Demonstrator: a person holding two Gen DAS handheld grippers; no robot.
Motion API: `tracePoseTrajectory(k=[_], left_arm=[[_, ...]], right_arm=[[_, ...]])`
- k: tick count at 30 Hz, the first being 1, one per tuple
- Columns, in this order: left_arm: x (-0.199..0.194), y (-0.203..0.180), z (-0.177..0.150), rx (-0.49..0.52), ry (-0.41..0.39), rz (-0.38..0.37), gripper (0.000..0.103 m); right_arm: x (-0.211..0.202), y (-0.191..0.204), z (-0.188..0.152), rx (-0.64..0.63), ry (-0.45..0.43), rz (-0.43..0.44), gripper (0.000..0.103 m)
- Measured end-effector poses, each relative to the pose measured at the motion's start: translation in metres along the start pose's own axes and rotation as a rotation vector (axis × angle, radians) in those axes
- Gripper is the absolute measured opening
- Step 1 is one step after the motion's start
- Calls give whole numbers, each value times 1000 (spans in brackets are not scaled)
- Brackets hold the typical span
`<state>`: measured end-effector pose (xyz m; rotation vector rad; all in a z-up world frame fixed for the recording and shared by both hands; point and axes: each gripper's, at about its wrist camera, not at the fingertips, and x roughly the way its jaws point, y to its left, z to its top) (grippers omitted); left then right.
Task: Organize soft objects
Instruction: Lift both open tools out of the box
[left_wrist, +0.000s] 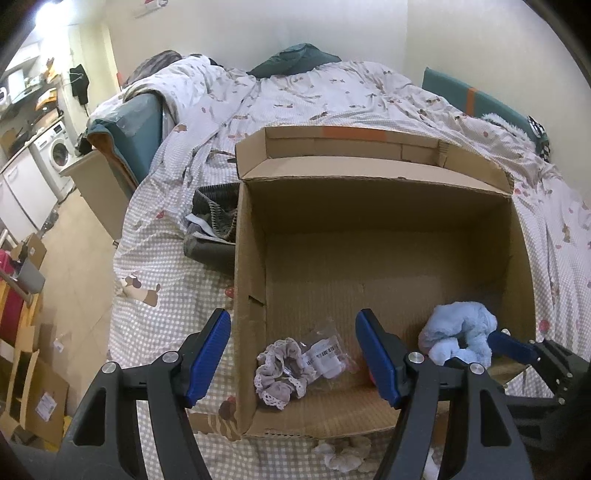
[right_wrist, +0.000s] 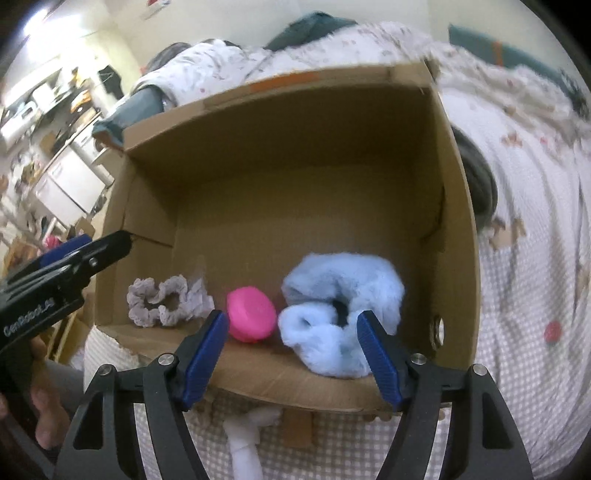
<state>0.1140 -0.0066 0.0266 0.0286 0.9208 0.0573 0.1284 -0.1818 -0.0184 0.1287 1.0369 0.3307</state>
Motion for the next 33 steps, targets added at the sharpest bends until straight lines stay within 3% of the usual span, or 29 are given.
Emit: tracePoseTrajectory(k=[5, 11, 23, 29, 33], left_arm=[[-12, 10, 0, -28, -10, -4, 67], [-44, 26, -8, -77, -67, -6, 68], [-73, 16, -45, -41, -44, -42, 68], [-71, 20, -59, -65, 3, -24, 68], [-69, 25, -65, -91, 16, -8, 68]], right_arm=[[-22, 15, -1, -79, -77, 7, 77], [-51, 9, -2, 6, -75, 16, 77], [-96, -3, -14, 31, -102, 13, 77], [-90, -9, -31, 37, -50, 52, 77], [-78, -8, -46, 24, -21, 8, 77]])
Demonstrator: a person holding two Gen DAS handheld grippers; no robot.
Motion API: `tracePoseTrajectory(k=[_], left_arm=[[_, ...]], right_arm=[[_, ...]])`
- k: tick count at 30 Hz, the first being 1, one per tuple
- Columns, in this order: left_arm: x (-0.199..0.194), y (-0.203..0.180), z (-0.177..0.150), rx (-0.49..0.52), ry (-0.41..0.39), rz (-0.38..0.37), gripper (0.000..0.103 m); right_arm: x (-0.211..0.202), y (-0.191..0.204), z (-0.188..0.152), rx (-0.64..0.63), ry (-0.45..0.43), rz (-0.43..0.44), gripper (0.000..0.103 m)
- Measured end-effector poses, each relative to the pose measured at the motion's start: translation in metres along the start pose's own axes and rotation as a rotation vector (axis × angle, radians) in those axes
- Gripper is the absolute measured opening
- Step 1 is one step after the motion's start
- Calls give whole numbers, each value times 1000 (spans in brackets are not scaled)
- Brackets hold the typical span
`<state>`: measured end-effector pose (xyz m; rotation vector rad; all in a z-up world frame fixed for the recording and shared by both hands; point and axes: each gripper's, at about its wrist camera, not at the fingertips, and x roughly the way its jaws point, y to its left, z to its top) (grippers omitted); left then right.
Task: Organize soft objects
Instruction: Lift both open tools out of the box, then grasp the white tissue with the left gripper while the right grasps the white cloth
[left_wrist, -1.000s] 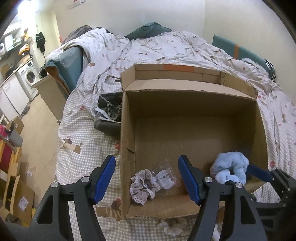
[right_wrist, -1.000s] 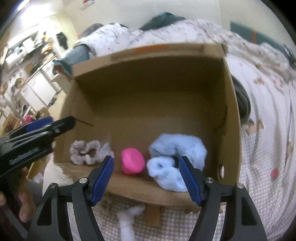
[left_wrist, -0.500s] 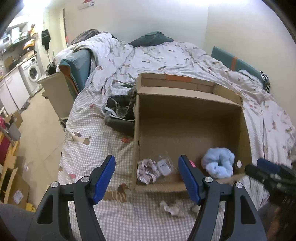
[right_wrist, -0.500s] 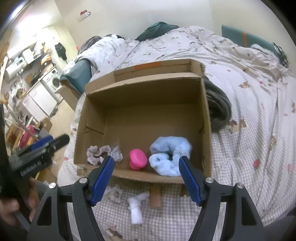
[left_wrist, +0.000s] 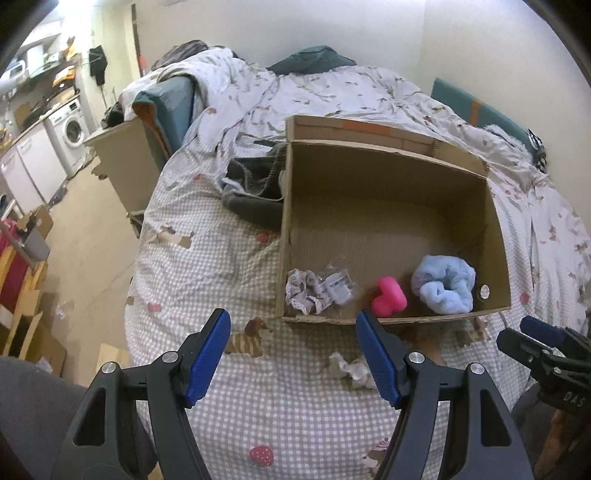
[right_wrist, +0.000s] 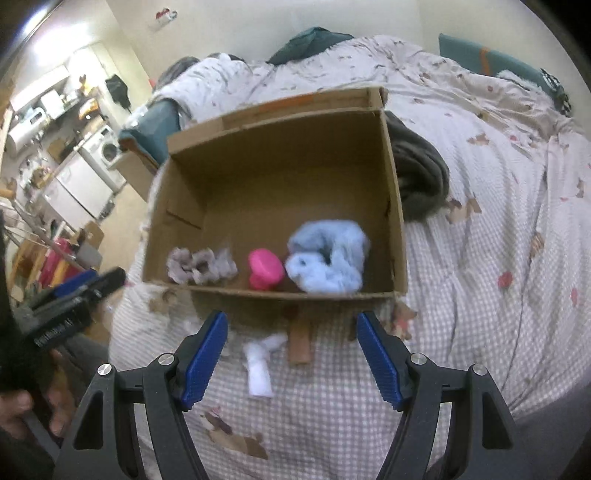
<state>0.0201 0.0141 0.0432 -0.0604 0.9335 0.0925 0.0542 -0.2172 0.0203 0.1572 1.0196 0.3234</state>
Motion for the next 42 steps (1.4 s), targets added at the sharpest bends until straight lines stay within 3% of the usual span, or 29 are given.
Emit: tracePoseTrajectory(k=[16, 24, 27, 31, 33, 34, 35, 37, 42], left_arm=[[35, -2, -14, -32, 117, -7, 68], [66, -26, -24, 21, 240, -82, 68], [94, -41, -31, 62, 340, -111, 68], [113, -48, -35, 49, 381, -138, 65], [119, -46, -36, 25, 391, -141, 52], [121, -43, -37, 13, 397, -139, 34], [123, -41, -38, 4, 404, -137, 24], [121, -34, -37, -36, 403, -154, 18], [88, -12, -29, -84, 354, -184, 16]], right_arm=[[7, -25, -2, 103, 5, -10, 77], [14, -26, 2, 121, 29, -10, 77], [15, -26, 2, 127, 33, -1, 77], [17, -25, 2, 120, 38, -2, 77], [17, -24, 1, 116, 39, -4, 77], [16, -24, 0, 117, 39, -3, 77], [16, -25, 0, 119, 38, -2, 77], [15, -26, 0, 125, 34, -1, 77], [15, -27, 0, 137, 34, 7, 77]])
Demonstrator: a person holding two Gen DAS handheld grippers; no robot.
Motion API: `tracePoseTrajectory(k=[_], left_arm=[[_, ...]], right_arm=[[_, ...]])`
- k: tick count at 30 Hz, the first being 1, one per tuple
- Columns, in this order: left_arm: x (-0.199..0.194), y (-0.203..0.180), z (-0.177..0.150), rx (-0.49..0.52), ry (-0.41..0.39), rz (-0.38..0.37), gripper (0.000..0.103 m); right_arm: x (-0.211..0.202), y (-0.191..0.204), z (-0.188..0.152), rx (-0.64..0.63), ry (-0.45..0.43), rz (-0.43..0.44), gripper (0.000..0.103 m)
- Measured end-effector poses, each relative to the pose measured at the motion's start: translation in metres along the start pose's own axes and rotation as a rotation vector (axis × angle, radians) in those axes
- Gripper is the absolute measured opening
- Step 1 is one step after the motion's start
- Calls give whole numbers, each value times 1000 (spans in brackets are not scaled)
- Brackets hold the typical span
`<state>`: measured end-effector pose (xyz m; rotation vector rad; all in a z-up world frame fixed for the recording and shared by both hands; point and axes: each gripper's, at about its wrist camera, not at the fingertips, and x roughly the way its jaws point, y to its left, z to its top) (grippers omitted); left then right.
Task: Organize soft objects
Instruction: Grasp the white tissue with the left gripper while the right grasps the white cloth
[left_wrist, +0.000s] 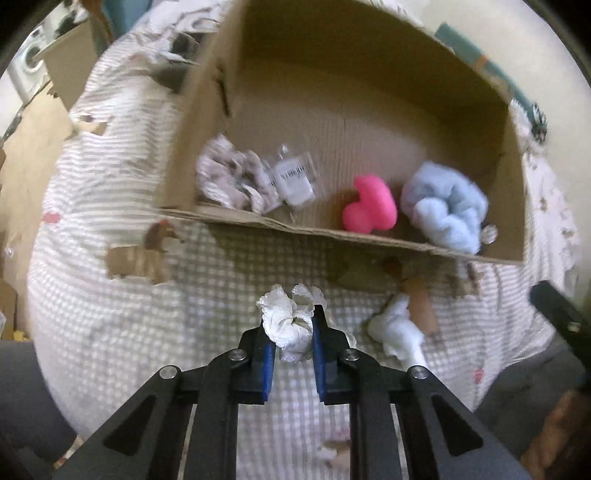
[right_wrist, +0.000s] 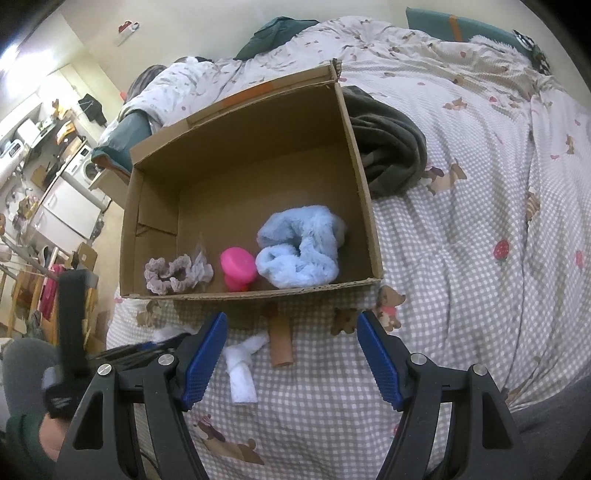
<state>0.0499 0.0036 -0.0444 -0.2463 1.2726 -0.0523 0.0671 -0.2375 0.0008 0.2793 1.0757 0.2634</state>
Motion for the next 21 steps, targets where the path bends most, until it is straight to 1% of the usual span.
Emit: tracePoseTrajectory(k=[3, 6, 9, 11, 13, 15, 18, 21], left_arm=[[-30, 11, -3, -9, -36, 7, 16], [-60, 19, -1, -5, -83, 20, 16], [-73, 22, -7, 8, -108, 62, 16], [-72, 24, -13, 28, -127, 88, 16], [-64, 22, -19, 46, -126, 104, 16], [-56, 19, -21, 39, -114, 102, 16], [-48, 15, -19, 35, -88, 103, 16], [-41, 15, -17, 18, -76, 98, 16]], right_arm=[[-1, -3, 1, 15, -3, 30, 77], [0, -8, 1, 58, 9, 69, 77], [4, -10, 2, 86, 31, 100, 77], [10, -8, 0, 92, 60, 127, 77], [17, -4, -3, 91, 98, 141, 77], [24, -1, -6, 85, 129, 136, 77], [31, 5, -8, 68, 152, 128, 77], [41, 16, -12, 29, 188, 114, 77]])
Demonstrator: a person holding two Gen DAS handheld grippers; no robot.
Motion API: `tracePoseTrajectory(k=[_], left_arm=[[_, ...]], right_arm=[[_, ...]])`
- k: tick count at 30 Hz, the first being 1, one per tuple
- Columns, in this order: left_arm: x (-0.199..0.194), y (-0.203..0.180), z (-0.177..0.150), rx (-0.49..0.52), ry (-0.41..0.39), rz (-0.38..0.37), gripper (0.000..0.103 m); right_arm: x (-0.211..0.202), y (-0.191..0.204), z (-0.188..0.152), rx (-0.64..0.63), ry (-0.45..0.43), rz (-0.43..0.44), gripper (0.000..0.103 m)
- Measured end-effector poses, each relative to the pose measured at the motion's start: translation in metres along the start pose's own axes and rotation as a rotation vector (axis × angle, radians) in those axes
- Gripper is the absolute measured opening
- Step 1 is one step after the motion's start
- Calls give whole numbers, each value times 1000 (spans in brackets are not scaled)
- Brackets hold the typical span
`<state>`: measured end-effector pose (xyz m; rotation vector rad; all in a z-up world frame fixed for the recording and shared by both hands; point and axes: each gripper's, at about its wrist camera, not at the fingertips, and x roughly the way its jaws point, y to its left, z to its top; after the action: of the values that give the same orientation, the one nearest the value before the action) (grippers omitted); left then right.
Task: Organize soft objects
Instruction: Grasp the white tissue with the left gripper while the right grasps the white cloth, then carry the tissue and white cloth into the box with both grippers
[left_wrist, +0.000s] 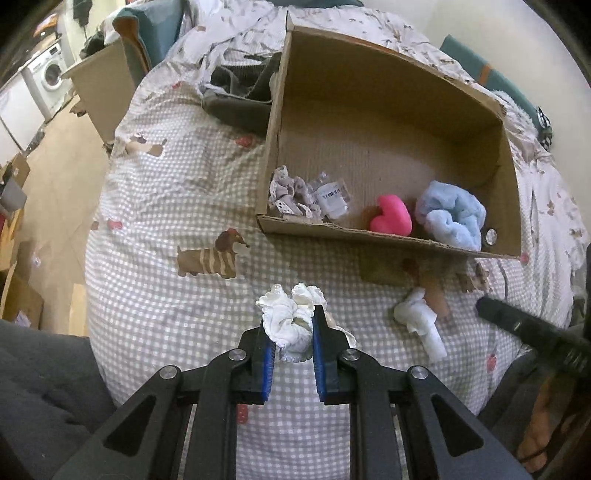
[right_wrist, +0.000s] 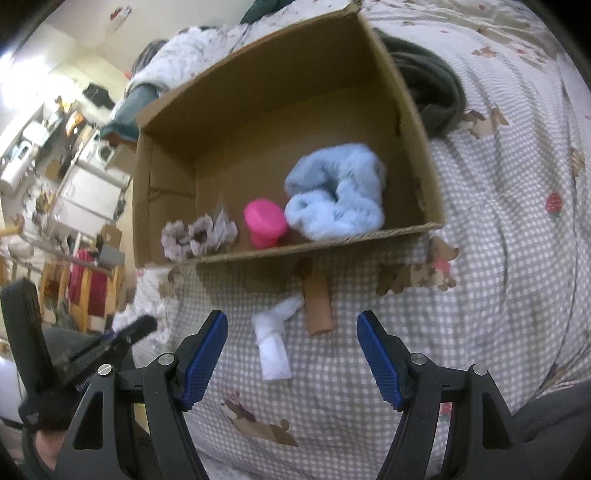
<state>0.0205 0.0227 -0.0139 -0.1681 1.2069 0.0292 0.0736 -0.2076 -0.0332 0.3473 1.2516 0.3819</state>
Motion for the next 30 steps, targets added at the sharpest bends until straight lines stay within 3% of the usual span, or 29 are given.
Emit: tracePoseTrajectory(k=[8, 12, 14, 18, 30], left_arm=[[-1, -1, 2, -6, -7, -11, 16], [-1, -3, 1, 1, -1, -16, 16], [-1, -4, 1, 3, 1, -18, 16], [0, -5, 1, 11, 1, -14, 16], [0, 0, -7, 32, -3, 37, 16]], right_arm=[[32, 24, -12, -117, 90, -42, 76], [46, 37, -19, -170, 145, -33, 56], [52, 39, -23, -188, 165, -45, 55], [56, 46, -29, -248, 166, -91, 7], [26, 53, -24, -271, 39, -26, 6]])
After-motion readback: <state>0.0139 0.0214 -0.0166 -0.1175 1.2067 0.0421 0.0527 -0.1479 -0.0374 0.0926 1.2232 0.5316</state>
